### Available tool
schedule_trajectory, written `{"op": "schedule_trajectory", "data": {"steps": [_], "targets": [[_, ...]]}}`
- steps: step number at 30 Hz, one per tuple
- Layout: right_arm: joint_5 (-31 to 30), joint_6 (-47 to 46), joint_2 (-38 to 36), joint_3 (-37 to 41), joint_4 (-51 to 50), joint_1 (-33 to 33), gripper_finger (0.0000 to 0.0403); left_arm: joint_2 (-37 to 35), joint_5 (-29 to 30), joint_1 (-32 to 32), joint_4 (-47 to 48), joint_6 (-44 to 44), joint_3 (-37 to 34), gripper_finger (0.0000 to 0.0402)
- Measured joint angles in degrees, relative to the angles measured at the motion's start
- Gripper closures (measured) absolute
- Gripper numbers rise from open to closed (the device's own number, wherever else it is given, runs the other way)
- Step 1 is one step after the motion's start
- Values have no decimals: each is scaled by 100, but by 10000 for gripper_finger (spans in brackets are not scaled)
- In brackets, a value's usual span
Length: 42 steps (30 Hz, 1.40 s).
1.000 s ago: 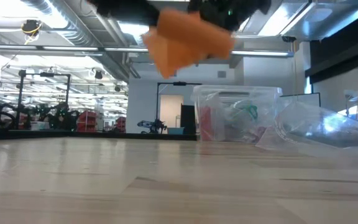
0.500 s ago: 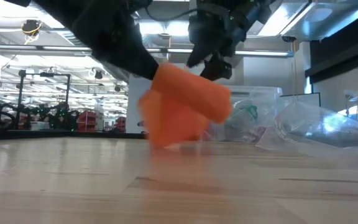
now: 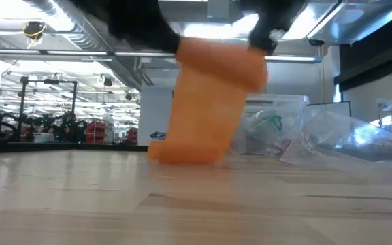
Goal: Roll bandage
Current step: Roll the orange bandage
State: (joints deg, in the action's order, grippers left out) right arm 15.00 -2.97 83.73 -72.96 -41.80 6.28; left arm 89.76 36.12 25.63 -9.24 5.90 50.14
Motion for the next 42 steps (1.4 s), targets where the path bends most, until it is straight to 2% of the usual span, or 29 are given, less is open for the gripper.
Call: {"op": "schedule_trajectory", "data": {"steps": [4, 7, 12, 18, 20, 23, 29, 31, 34, 36, 38, 42], "targets": [[-268, 348, -575, 472, 129, -393, 72, -545, 3, 9, 10, -570, 10, 393], [-614, 611, -921, 1014, 798, -743, 72, -1027, 12, -1, -31, -1008, 10, 392], [-1369, 391, -939, 1617, 1760, -1070, 72, -1634, 11, -134, -35, -1284, 12, 392], [-1083, 199, -671, 1698, 2231, -1114, 72, -2038, 22, -184, -55, -1351, 12, 392], [-1021, 267, -652, 1940, 2850, -1116, 74, -2118, 18, -184, -85, -1342, 12, 392], [-801, 283, -660, 2580, 4390, -1114, 88, -2158, 39, -172, -102, -1333, 12, 392], [-1112, 46, -290, 3744, 7518, -1164, 130, -2136, 70, -214, -290, -1277, 12, 392], [-1268, 56, -48, 3774, 7929, -1147, 139, -2124, 70, -219, -368, -1339, 12, 392], [-1407, 135, 181, 3652, 7905, -1072, 149, -2125, 40, -216, -403, -1338, 12, 392], [-1338, 244, 254, 3603, 7879, -1070, 166, -2125, 22, -214, -377, -1312, 12, 392], [-1296, 523, 270, 3537, 7891, -1074, 204, -2125, 24, -200, -357, -1230, 12, 392], [-1347, 1037, 147, 3522, 7811, -1078, 334, -2125, 17, -155, -558, -1123, 12, 392]]}}
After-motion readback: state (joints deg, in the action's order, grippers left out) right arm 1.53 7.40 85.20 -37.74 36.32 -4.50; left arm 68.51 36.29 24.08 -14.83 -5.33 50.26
